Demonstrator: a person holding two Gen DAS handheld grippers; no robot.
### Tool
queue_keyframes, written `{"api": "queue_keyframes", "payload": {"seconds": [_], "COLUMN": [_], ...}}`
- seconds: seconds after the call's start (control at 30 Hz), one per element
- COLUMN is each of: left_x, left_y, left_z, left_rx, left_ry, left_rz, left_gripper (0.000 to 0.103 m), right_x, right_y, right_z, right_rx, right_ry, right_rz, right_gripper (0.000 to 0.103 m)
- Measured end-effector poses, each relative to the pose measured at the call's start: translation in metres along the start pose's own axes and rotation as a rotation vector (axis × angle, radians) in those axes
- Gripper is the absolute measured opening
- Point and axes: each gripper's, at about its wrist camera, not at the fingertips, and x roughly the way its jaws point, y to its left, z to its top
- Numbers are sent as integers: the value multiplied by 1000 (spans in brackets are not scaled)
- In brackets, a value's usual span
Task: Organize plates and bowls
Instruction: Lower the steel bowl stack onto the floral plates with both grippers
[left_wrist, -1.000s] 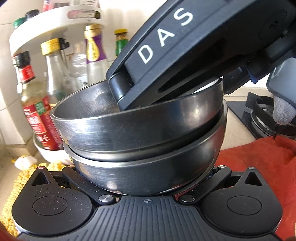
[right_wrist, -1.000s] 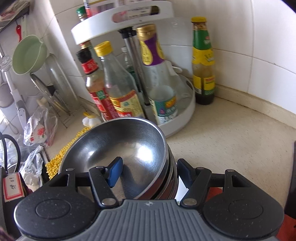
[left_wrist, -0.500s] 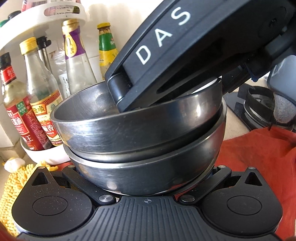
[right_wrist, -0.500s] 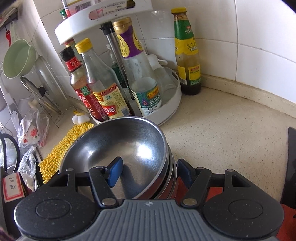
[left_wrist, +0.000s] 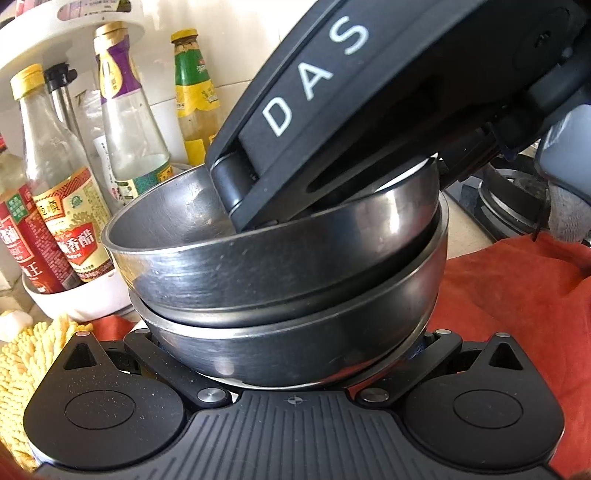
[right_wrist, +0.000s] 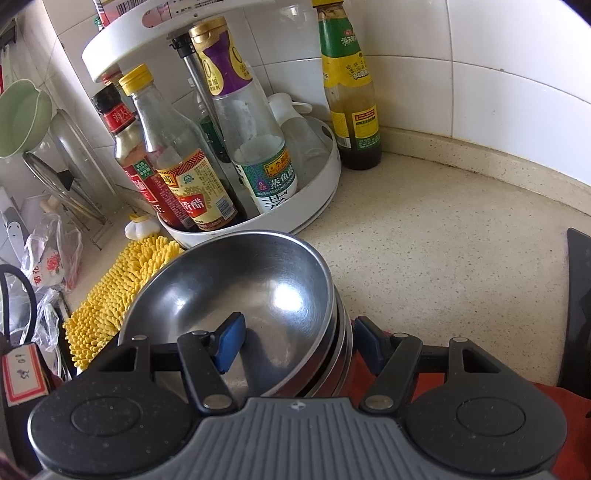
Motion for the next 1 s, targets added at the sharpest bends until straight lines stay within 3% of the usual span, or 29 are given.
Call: {"api": "queue_keyframes", "payload": {"seconds": [0.6,1.0], "left_x": [13,19], "left_y": [67,66], "left_z": [-24,-35], "left_rx": [-82,-73], "left_ry": [44,56], "left_rz": [90,85], "left_gripper": [103,103], "right_x": [34,37], "right_y": [39,39], "right_z": [4,-4], "right_rx": [-93,-107], "right_ry": [52,59], "right_rz": [60,40], "right_gripper": [62,62]}}
